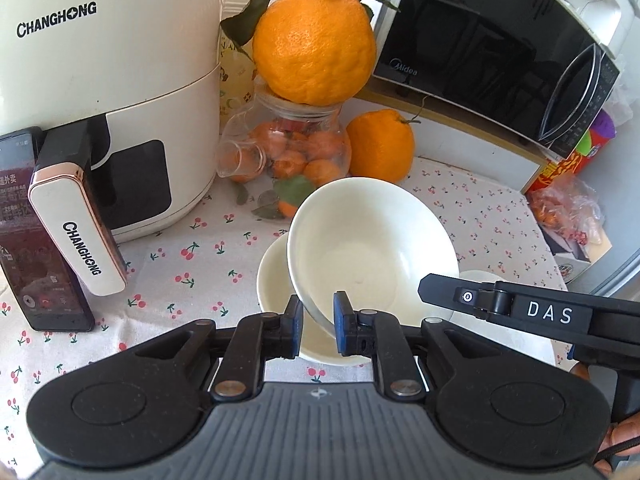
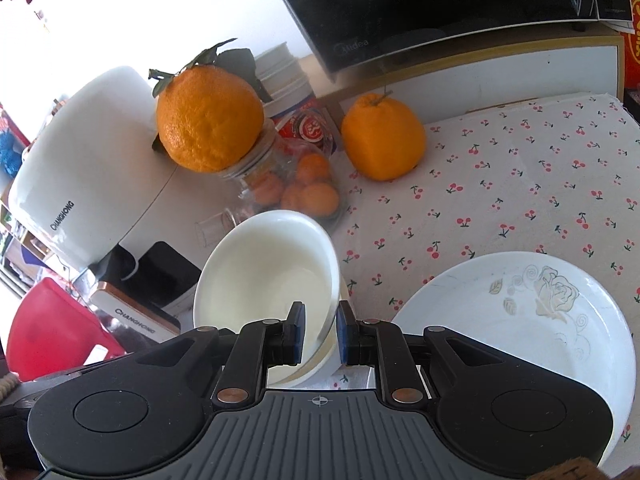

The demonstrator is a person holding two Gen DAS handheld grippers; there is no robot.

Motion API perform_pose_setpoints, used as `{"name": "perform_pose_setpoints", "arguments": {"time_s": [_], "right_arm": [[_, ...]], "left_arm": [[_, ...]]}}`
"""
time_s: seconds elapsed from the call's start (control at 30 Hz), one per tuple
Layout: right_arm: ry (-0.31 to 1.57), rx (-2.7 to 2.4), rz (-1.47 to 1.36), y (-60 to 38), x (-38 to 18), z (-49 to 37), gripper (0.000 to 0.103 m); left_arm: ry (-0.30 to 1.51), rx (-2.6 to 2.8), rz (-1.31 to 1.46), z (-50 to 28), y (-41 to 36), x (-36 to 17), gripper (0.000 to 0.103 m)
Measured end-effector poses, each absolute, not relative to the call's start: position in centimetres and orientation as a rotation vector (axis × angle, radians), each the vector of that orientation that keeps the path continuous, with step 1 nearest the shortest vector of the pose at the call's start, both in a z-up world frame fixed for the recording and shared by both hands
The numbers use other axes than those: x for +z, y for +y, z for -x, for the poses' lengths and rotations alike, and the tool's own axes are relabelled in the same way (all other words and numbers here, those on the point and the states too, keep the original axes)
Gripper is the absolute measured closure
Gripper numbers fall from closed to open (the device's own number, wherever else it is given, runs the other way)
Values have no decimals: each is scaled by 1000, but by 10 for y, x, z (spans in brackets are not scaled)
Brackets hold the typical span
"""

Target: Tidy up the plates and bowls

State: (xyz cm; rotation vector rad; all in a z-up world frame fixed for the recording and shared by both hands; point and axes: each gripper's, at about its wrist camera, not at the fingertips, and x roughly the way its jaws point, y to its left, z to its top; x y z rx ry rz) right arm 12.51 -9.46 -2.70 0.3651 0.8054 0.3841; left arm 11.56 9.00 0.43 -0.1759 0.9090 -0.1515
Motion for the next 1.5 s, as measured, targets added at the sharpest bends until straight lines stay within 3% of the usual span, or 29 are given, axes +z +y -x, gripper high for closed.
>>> {"name": "perform_pose_setpoints", "arguments": {"time_s": [0.8, 1.0, 1.27, 1.5], "right_arm": [[835, 379, -262, -72, -37, -130, 87], [828, 367, -267, -73, -37, -131, 82], [830, 352, -305, -82, -34, -135, 82], [828, 343, -324, -88, -32, -137, 75]], "left_arm": [[964, -93, 66, -123, 89, -9, 85], [962, -91, 66, -124, 90, -12, 79], [936, -110, 74, -123, 93, -11, 64], [900, -165, 50, -120, 90, -9, 36]]}}
